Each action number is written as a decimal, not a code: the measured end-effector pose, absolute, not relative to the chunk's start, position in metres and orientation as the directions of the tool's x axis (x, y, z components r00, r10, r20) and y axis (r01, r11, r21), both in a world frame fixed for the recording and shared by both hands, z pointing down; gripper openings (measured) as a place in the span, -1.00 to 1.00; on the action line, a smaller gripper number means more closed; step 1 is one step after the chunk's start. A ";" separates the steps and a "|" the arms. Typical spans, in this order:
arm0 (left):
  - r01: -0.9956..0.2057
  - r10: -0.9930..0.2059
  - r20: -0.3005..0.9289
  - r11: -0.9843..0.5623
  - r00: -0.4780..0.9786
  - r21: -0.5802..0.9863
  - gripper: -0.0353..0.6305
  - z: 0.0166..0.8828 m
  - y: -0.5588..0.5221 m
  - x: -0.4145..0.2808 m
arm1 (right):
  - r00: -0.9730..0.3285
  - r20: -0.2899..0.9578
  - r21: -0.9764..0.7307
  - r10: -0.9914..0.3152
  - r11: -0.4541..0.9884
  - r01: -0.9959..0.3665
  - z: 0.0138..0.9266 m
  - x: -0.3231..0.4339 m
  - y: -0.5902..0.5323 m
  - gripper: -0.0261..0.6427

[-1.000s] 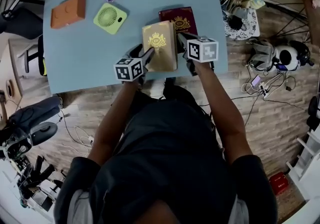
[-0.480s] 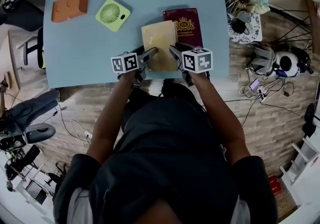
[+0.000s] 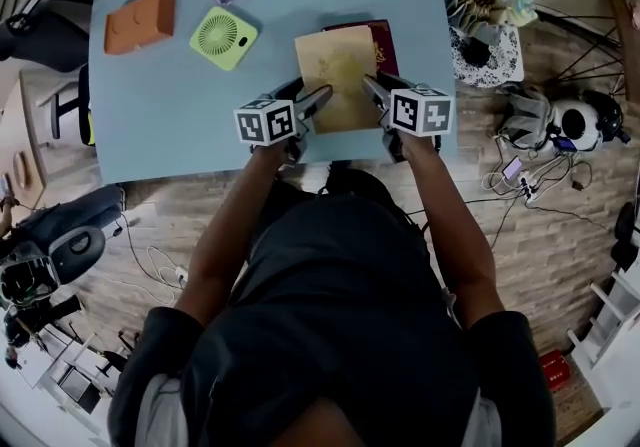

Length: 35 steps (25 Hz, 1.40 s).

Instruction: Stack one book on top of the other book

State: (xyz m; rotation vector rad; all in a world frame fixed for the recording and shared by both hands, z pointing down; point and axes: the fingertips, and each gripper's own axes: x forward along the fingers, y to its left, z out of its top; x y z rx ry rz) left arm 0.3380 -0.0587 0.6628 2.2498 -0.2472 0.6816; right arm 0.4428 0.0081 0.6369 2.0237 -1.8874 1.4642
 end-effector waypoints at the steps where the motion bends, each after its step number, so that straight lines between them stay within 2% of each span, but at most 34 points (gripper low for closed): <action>1: -0.369 0.034 0.543 -0.698 0.839 0.614 0.28 0.662 -0.059 0.344 | -0.159 0.609 -0.557 -0.777 -0.276 -0.784 0.636 0.448 0.008 -0.58; 20: -0.309 0.110 0.555 -0.734 0.825 0.604 0.28 0.658 -0.057 0.394 | -0.071 0.640 -0.506 -0.765 -0.349 -0.789 0.643 0.504 0.007 -0.59; 29: -0.240 0.103 0.473 -0.757 0.875 0.608 0.24 0.615 -0.056 0.399 | 0.002 0.655 -0.426 -0.755 -0.373 -0.824 0.625 0.514 0.011 -0.57; 35: -0.200 0.062 0.401 -0.791 0.914 0.578 0.22 0.570 -0.065 0.391 | 0.011 0.583 -0.442 -0.812 -0.329 -0.835 0.584 0.517 0.011 -0.57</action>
